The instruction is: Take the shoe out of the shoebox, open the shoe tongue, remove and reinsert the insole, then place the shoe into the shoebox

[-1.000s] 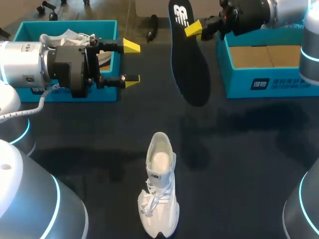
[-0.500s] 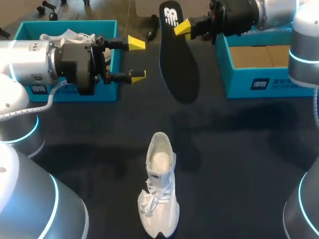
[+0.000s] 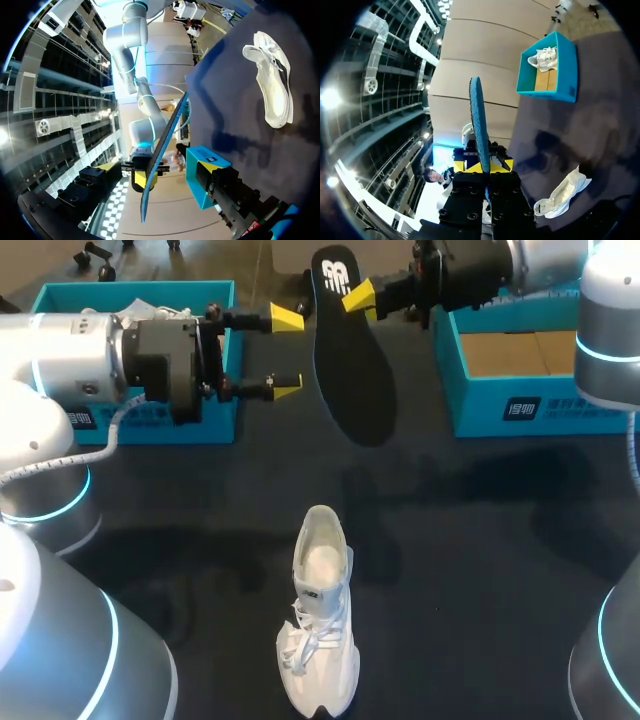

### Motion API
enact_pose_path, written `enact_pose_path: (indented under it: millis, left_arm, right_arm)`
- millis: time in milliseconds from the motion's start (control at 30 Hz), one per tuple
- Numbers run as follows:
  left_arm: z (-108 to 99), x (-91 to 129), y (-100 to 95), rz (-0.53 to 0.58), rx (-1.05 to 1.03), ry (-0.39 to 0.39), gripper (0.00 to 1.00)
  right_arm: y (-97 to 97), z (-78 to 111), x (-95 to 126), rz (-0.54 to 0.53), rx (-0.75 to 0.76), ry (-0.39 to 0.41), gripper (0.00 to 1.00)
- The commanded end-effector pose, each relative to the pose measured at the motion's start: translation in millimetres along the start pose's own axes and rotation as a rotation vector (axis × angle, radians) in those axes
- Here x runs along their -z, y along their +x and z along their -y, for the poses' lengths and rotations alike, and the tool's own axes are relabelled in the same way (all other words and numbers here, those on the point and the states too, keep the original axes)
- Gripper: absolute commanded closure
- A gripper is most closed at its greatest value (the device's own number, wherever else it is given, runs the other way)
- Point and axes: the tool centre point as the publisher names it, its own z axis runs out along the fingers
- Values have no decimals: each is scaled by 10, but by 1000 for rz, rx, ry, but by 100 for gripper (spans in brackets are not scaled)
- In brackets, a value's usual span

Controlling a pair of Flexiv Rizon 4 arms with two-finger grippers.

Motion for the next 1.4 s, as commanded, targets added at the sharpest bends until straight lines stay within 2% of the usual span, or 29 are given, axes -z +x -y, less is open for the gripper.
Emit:
enact_pose_path:
  millis: [33, 533, 800, 900, 933, 1067, 1167, 1300, 1400]
  left_arm:
    - [10, -45, 28, 14, -2, -9, 0]
    - [-54, -124, 12, 16, 6, -35, 0]
    - [-121, -139, 25, 22, 20, -47, 0]
    - [-148, -184, 31, 20, 22, -48, 11]
    - [-153, -194, 33, 21, 22, -48, 11]
    - [-178, -247, 49, 24, 27, -48, 23]
    - [-184, -278, 47, 25, 30, -45, 22]
    - [-188, -296, 37, 33, 36, -42, 26]
    - [-173, -308, 18, 38, 39, -41, 24]
  right_arm:
    - [-14, -56, -94, -8, -40, -15, 100]
    - [-78, -120, -148, -18, -176, -62, 100]
    - [-78, -120, -148, -18, -176, -62, 100]
    - [-78, -120, -148, -18, -176, -62, 100]
    - [-78, -120, -148, -18, -176, -62, 100]
    - [-78, -120, -148, -18, -176, -62, 100]
    - [-78, -120, -148, -18, -176, -62, 100]
    - [-78, -120, -148, -18, -176, -62, 100]
    - [-78, -120, -148, -18, -176, -62, 100]
